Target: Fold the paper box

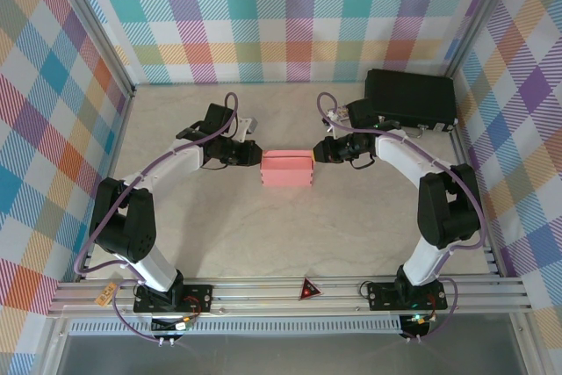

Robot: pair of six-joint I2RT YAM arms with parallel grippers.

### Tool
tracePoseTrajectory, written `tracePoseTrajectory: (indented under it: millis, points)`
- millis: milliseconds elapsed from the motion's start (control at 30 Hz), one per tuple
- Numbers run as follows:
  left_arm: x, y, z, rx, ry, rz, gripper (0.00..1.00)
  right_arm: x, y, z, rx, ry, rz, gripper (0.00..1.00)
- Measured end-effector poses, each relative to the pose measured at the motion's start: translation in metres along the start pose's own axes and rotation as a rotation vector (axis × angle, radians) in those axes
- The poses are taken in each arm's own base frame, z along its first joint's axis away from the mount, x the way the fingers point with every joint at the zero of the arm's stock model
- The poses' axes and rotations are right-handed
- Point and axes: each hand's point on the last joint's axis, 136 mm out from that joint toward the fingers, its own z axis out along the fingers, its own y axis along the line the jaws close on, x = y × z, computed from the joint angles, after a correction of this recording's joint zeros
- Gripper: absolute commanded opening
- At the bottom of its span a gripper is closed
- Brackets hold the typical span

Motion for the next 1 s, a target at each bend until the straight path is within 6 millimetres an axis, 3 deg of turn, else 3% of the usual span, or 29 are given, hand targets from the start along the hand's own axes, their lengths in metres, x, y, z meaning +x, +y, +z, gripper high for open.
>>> tracePoseTrajectory:
  millis: [1000]
  points:
    - [0.0002,0.0044,0.0016,-0.020,0.000,0.001,0.13,-0.0041,0.0009,0.0038,-0.004,0.001,0.019,0.16]
